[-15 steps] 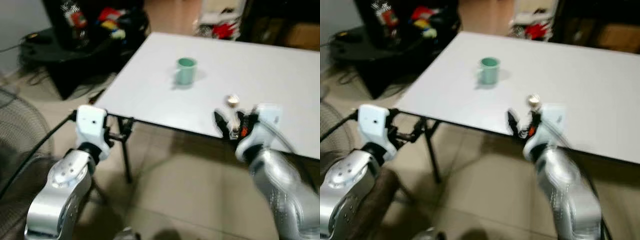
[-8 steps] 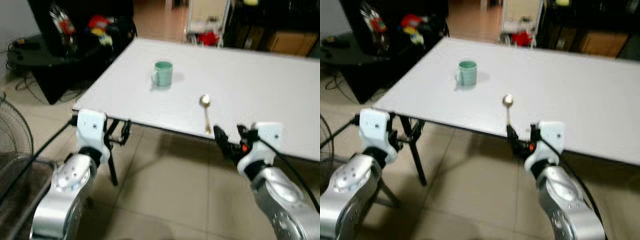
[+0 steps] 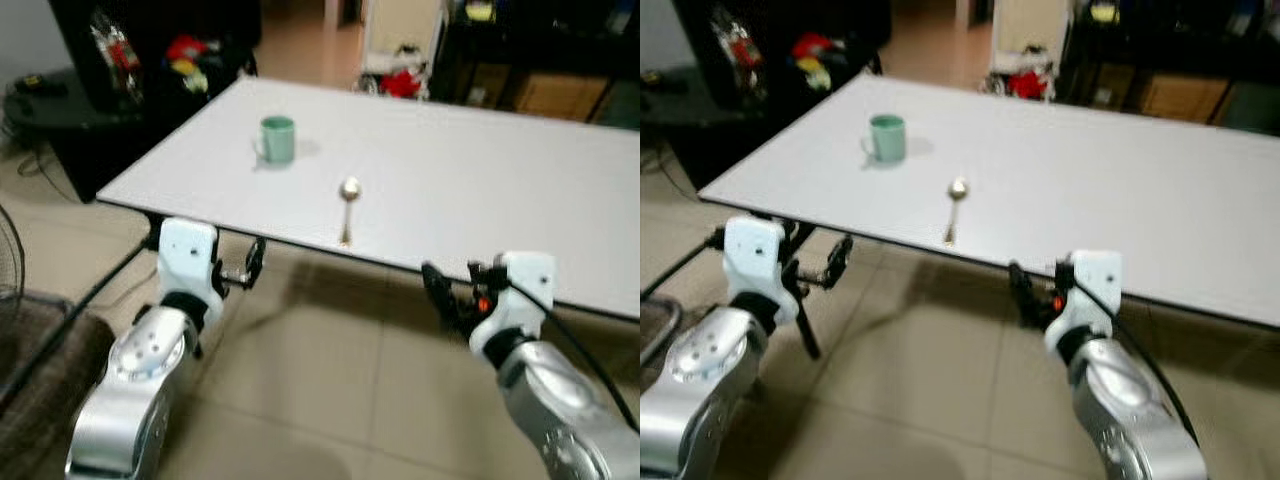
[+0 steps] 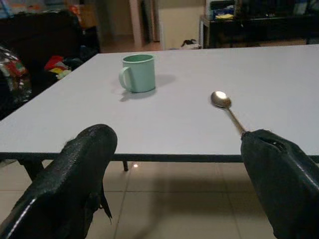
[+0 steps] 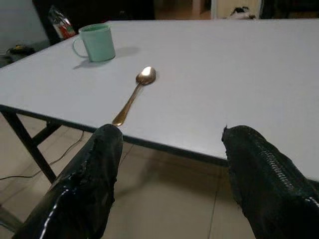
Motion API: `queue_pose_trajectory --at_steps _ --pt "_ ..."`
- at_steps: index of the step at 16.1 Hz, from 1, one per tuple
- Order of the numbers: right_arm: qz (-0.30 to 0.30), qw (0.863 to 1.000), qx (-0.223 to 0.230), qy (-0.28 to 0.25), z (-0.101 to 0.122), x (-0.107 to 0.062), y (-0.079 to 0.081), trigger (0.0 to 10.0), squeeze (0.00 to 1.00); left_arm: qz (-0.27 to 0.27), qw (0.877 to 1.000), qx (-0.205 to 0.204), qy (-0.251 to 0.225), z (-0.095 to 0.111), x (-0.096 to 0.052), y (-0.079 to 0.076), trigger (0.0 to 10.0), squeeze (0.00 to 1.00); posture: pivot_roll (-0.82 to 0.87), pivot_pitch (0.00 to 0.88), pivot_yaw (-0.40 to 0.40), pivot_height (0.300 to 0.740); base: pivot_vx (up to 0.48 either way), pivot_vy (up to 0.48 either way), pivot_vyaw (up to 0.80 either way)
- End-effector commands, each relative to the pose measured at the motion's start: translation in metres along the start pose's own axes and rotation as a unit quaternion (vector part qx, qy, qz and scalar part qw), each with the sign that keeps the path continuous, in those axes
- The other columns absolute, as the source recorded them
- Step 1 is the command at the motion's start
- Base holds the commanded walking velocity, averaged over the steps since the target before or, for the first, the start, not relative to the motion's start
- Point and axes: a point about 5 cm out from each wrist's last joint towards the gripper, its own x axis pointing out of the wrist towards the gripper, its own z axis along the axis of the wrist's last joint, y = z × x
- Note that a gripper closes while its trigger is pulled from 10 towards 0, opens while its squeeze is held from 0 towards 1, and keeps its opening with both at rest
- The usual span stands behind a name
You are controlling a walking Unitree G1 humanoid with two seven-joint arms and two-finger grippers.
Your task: Setting the table
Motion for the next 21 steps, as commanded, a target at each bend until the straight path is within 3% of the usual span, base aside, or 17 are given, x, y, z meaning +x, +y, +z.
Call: queue_pose_trajectory --at_steps 1,3,11,19,21 --pt "-0.014 1.0 -0.005 0.002 -0.0001 -0.0009 -0.0045 10.0 0.0 -0.015 1.0 -0.002 -0.007 0.003 0.0017 -0.0051 10.0 0.0 0.07 0.0 0.044 0.74 0.0 0.0 0.0" --pt "-0.017 0.999 -0.032 0.007 -0.001 -0.0015 -0.0058 10.0 0.0 -0.018 1.0 -0.007 0.004 0.0014 0.0017 -0.0062 10.0 0.0 0.07 0.0 0.048 0.74 0.0 0.0 0.0" --pt "-0.009 0.999 -0.031 0.003 0.0023 0.0011 -0.0018 10.0 0.0 -0.032 0.999 0.006 0.01 0.0002 0.0014 -0.0088 10.0 0.0 0.07 0.0 0.05 0.74 0.0 0.0 0.8" --pt "0.004 0.999 -0.04 0.005 0.0037 0.0063 0.0004 10.0 0.0 -0.019 1.0 -0.01 0.004 0.0014 0.0007 -0.0074 10.0 0.0 0.08 0.0 0.038 0.74 0.0 0.0 0.8" --pt "0.009 0.999 -0.043 0.006 0.0042 0.0078 0.0008 10.0 0.0 -0.01 1.0 -0.009 0.004 0.0025 0.0015 -0.0056 10.0 0.0 0.08 0.0 0.034 0.74 0.0 -0.48 0.8"
